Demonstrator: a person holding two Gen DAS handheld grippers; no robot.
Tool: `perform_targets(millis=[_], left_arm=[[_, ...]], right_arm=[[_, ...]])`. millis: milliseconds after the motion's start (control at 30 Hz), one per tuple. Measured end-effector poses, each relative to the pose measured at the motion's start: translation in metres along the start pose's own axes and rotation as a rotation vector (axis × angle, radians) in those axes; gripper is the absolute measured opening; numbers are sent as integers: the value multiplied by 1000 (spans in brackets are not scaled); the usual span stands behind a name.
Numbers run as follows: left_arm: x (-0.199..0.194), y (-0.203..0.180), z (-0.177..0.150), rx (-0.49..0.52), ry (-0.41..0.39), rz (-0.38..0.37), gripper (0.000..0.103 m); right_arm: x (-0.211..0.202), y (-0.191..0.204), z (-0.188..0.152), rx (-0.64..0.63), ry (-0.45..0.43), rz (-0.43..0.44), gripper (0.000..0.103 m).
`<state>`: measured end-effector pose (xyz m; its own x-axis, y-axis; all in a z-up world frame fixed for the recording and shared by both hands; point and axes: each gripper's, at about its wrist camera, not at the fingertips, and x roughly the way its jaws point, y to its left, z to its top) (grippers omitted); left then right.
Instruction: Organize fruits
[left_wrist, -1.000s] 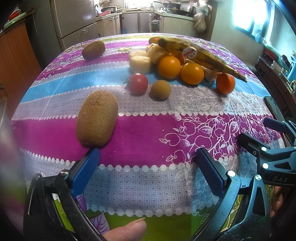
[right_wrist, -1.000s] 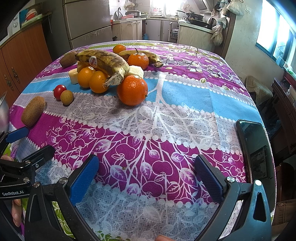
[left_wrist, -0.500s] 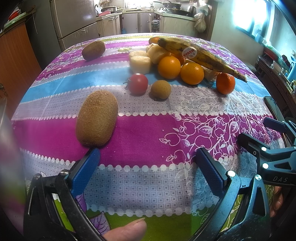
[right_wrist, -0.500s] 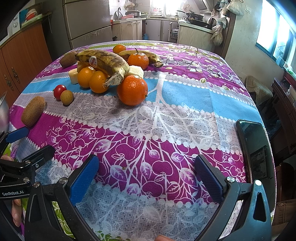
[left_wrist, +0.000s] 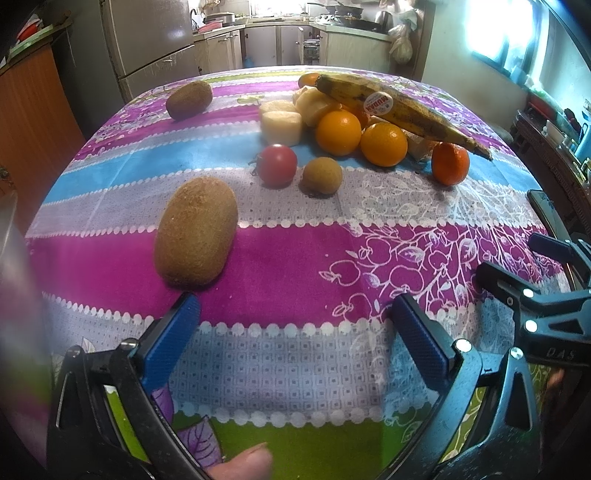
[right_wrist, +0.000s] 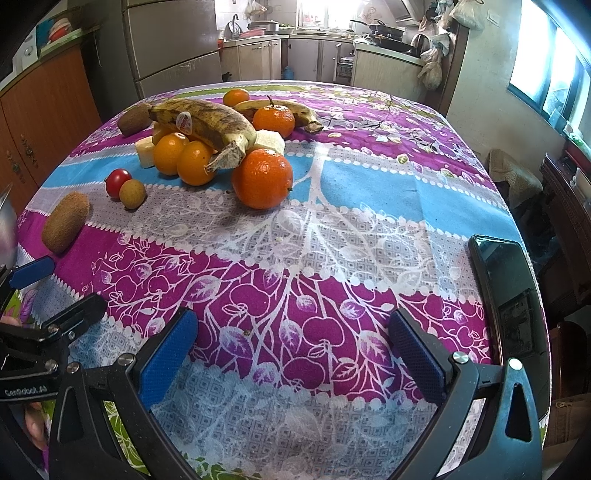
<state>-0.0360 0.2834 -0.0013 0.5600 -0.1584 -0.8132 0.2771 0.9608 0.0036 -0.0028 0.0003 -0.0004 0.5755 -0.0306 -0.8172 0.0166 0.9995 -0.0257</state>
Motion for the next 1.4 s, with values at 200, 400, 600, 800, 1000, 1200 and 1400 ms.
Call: perform_targets(millis=[200, 400, 600, 800, 1000, 1200, 1400], left_arm=[[-11, 9, -11, 31, 1, -22, 103], [-20, 15, -23, 44, 2, -29, 103], [-28, 19, -33, 71, 3, -53, 103], [-27, 24, -33, 105, 1, -87, 103], [-29, 25, -33, 104, -5, -105, 103], [-29, 26, -33, 99, -7, -112, 103], [-29, 25, -33, 101, -5, -109, 103]], right_arm=[[0, 0, -1, 0, 0, 0, 103], [-1, 0, -1, 0, -1, 0, 103], [-1, 0, -1, 1, -1, 0, 103], [-1, 0, 0, 0, -1, 0, 103], [-1, 0, 0, 0, 0, -1, 103], [-2, -1, -1, -2, 0, 0, 103], [-2, 0, -1, -2, 0, 0, 103]])
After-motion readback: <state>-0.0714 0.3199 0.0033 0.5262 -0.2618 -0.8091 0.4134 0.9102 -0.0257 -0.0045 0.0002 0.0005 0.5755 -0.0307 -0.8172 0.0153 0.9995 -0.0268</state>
